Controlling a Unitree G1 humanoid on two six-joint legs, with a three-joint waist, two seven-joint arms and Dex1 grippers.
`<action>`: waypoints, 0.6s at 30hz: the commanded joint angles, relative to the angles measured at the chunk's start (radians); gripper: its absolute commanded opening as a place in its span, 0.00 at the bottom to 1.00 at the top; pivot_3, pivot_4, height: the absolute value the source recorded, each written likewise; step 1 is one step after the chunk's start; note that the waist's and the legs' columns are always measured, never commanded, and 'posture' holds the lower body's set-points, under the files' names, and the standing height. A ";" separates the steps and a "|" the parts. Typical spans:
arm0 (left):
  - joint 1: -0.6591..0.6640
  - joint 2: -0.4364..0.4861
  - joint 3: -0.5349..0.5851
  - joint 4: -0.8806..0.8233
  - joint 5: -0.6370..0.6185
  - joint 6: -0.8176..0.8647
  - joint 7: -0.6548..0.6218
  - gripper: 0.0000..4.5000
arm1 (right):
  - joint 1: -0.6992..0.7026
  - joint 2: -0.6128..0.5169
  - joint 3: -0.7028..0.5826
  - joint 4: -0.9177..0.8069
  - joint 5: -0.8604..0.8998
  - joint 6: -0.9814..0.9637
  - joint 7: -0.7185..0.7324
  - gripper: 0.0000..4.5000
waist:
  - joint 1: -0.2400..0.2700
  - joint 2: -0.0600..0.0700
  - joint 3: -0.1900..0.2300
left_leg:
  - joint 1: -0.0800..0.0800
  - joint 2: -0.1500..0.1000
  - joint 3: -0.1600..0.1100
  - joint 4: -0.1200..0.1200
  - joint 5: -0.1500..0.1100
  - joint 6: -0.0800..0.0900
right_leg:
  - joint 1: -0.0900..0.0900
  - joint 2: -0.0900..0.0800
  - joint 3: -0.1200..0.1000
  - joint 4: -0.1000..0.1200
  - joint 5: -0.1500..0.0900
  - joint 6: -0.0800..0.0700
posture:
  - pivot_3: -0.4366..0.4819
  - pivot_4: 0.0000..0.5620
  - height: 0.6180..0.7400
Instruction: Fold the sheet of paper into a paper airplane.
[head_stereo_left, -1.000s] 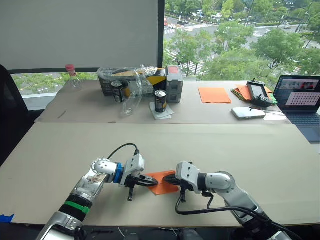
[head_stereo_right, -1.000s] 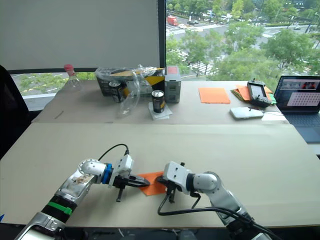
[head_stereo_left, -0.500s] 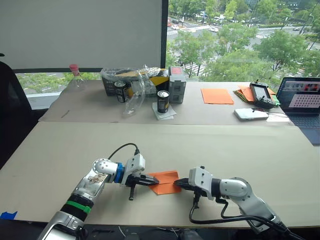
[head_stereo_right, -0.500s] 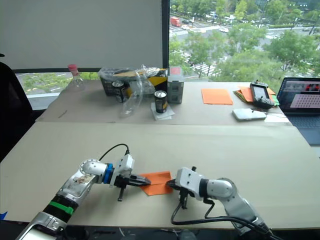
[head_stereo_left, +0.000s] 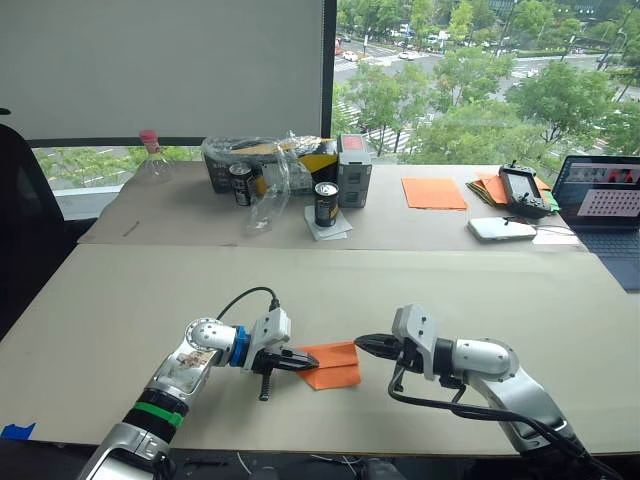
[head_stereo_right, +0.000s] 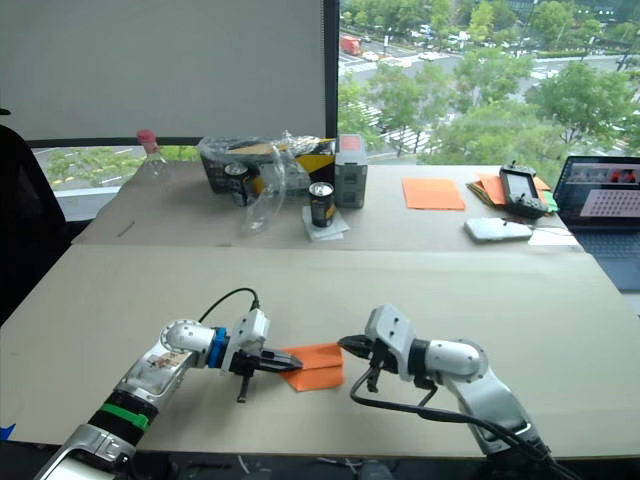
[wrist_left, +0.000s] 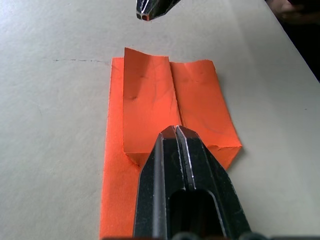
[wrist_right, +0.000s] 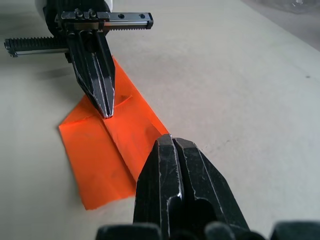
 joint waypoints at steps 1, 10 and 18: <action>0.030 0.006 -0.019 0.032 0.045 0.019 0.033 0.00 | -0.030 0.030 0.043 0.058 -0.047 -0.002 -0.026 0.02 | 0.001 0.000 0.000 | 0.000 0.000 0.000 0.000 0.000 0.000 | 0.000 0.000 0.000 0.000 0.000 0.000 | 0.48 0.27 0.84; 0.059 0.049 -0.004 -0.030 0.028 0.064 0.029 0.00 | -0.071 0.022 0.082 0.164 -0.101 0.002 -0.010 0.02 | -0.008 0.000 0.000 | 0.001 0.000 0.000 -0.001 0.000 0.000 | 0.000 0.000 0.000 0.000 0.000 0.000 | 0.48 0.27 0.84; 0.051 0.063 0.098 -0.175 -0.122 0.255 0.035 0.00 | -0.125 0.011 -0.012 0.067 0.027 0.026 0.060 0.02 | -0.008 -0.001 0.002 | -0.003 0.000 0.000 -0.001 0.000 0.000 | -0.005 0.000 0.000 0.000 0.000 0.000 | 0.48 0.27 0.84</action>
